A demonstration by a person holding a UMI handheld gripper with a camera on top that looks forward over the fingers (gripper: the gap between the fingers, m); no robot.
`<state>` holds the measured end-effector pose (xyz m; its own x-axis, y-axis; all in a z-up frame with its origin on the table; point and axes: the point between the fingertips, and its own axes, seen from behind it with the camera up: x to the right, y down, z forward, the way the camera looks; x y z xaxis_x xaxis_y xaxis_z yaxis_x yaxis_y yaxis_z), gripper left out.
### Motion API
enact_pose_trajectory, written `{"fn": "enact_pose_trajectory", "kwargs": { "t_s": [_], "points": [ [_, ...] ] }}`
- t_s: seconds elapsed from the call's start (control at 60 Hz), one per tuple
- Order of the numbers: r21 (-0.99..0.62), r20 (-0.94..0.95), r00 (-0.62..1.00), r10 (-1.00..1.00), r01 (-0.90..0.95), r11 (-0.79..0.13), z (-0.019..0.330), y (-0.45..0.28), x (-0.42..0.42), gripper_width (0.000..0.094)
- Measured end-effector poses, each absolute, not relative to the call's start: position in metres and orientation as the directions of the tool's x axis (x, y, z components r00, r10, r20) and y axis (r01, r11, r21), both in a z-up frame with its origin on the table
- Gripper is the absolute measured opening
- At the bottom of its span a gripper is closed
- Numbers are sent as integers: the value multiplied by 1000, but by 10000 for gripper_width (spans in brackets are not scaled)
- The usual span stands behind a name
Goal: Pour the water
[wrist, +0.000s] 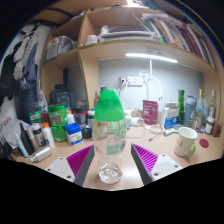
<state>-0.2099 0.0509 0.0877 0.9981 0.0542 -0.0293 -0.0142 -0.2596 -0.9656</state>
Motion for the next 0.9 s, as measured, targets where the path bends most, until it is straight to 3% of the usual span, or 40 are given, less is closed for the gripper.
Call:
{"fn": "enact_pose_trajectory", "kwargs": {
  "t_s": [0.1,0.15,0.333,0.55,0.717,0.817,0.9],
  "points": [
    [-970,-15,998,68,3,-244,81,78,-217,756],
    [-967,-15,997,76,5,-254,75,85,-219,515],
    [-972,42,996,78,59,-227,78,91,-219,468],
    [-948,-87,986,142,-38,-316,86,94,-222,401],
    [-850,-473,875,106,-422,-315,169,110,-194,400],
    [-630,-751,660,23,-705,-326,201,121,-151,399],
    [-356,-917,396,-52,-869,-343,205,133,-126,395]
  ]
}}
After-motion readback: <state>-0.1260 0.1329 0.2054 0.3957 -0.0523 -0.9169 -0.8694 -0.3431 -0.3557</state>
